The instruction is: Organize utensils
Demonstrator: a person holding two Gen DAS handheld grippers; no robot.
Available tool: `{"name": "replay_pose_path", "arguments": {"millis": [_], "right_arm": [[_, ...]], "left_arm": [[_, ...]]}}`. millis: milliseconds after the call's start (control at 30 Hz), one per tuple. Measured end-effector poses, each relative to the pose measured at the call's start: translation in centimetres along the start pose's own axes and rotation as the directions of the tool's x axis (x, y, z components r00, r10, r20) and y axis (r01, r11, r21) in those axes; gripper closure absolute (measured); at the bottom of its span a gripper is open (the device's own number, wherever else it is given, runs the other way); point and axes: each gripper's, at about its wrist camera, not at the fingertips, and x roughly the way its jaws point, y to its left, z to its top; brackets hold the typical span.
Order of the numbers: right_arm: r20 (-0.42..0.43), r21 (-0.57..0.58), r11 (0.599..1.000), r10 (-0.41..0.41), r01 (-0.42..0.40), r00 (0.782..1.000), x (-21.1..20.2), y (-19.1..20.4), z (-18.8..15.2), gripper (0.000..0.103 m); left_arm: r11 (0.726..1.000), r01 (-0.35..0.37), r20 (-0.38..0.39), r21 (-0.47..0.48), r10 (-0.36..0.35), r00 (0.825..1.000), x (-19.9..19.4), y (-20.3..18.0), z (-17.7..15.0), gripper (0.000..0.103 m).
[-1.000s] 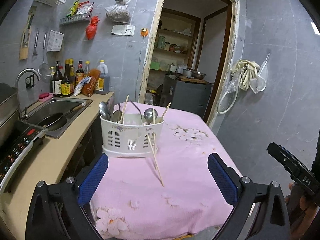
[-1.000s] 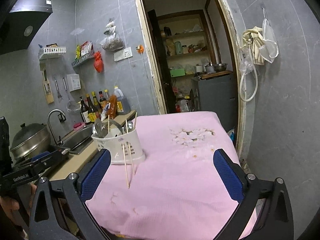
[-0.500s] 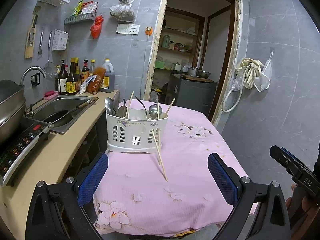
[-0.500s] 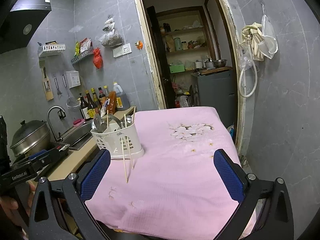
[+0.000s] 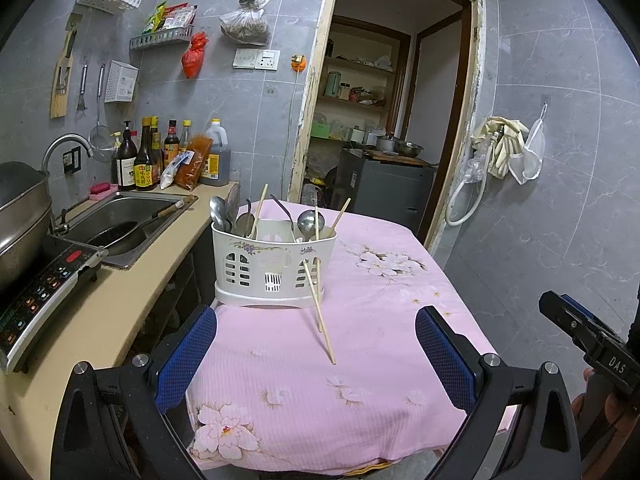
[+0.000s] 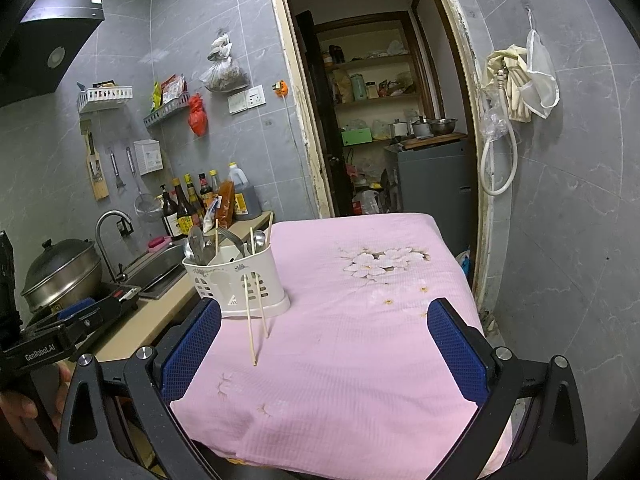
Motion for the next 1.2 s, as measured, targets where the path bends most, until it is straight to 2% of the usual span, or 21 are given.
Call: {"name": "replay_pose_path", "arguments": {"millis": [1200], "right_arm": [[-0.006,0.001,1.0,-0.002,0.002,1.0,-0.01,0.51,-0.24,0.002]], "left_arm": [[1.0,0.001,0.0,0.003,-0.001,1.0,0.05,0.19,0.06,0.003]]}}
